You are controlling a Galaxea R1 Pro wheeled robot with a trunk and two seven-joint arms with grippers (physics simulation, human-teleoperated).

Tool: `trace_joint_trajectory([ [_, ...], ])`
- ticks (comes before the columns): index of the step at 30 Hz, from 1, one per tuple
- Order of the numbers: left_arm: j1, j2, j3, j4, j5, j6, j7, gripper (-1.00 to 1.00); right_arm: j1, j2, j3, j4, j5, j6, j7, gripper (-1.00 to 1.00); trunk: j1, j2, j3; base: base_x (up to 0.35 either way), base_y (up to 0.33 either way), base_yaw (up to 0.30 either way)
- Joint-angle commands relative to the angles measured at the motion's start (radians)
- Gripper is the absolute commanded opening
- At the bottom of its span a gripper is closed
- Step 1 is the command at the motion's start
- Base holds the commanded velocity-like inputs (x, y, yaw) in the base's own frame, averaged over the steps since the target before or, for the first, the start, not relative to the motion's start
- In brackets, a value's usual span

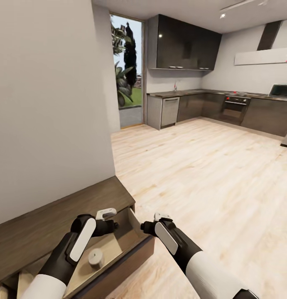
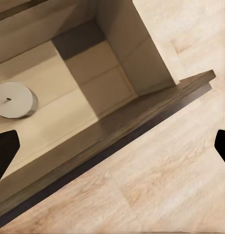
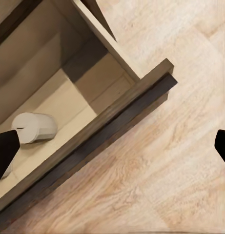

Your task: Place each of the two pumpkins and all three candles from the living room inside a cabinet in the living room (use any cabinet), then make sure every cabinet is closed, and position the cauldron so it is next to a table in the living room.

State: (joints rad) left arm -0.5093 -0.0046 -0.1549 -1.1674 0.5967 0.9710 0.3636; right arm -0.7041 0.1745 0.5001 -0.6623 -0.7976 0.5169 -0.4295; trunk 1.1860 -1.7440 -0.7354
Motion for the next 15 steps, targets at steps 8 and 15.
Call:
trace_joint_trajectory([
  [8,0.000,0.000,0.000,0.000,0.000,0.000,0.000,1.00,0.000,0.000,0.000,0.000,0.000,0.000,0.000,1.00,0.000,0.000,0.010,-0.185,0.128,-0.213],
  [15,0.000,0.000,0.000,0.000,0.000,0.000,0.000,1.00,0.000,0.000,0.000,0.000,0.000,0.000,0.000,1.00,0.000,0.000,0.018,-0.186,0.152,-0.213],
])
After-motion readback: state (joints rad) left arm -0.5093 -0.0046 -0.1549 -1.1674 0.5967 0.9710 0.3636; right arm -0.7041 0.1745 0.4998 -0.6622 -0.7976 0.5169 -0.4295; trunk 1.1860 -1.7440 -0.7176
